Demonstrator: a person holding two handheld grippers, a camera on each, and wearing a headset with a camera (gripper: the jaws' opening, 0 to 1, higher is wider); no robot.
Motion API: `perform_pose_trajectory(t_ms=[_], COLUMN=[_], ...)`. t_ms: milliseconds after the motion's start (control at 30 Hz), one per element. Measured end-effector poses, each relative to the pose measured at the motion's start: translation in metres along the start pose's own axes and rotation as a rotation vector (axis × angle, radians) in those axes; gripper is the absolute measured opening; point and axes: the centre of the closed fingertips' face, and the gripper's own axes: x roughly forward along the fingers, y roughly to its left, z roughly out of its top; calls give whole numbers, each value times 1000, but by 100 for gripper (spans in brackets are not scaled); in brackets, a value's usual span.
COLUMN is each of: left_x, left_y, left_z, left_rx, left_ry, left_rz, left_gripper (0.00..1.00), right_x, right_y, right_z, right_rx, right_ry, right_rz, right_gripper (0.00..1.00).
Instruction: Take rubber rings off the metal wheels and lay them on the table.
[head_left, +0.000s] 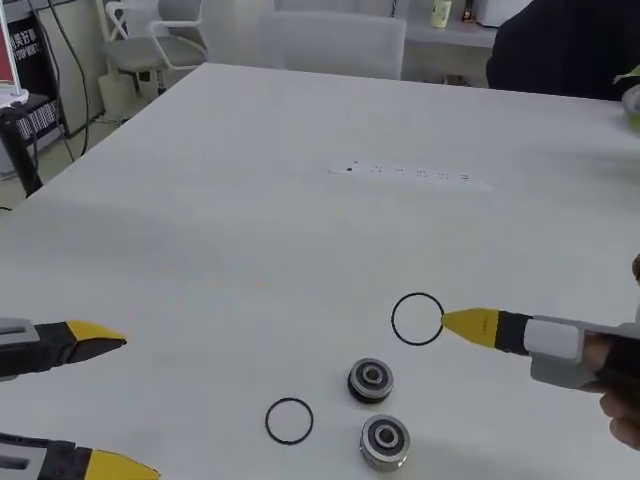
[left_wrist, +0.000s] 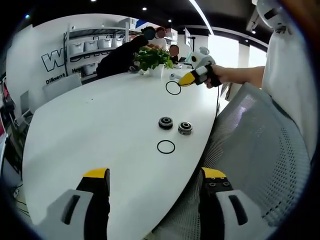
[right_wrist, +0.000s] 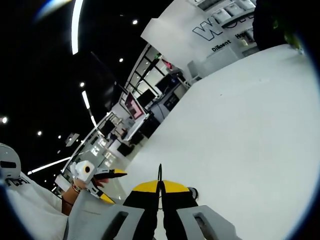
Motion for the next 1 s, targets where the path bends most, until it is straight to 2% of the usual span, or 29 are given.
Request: perform_pose_trajectory(t_ms=[367,700,1000], left_x=[-4,-5,-5], left_y=[1,3,5], left_z=[-5,-4,-2], left_rx=[-26,-30,-38], left_ry=[-10,-16,-27], left_rz=[21,26,42], left_gripper=[71,70,75], right_x=[6,17,27], right_y=[27,39,48], right_z=[28,34,34], right_rx=[-77,-157,-237], right_ry=[-26,4,60], right_rz=[54,68,81], right_gripper=[0,0,0])
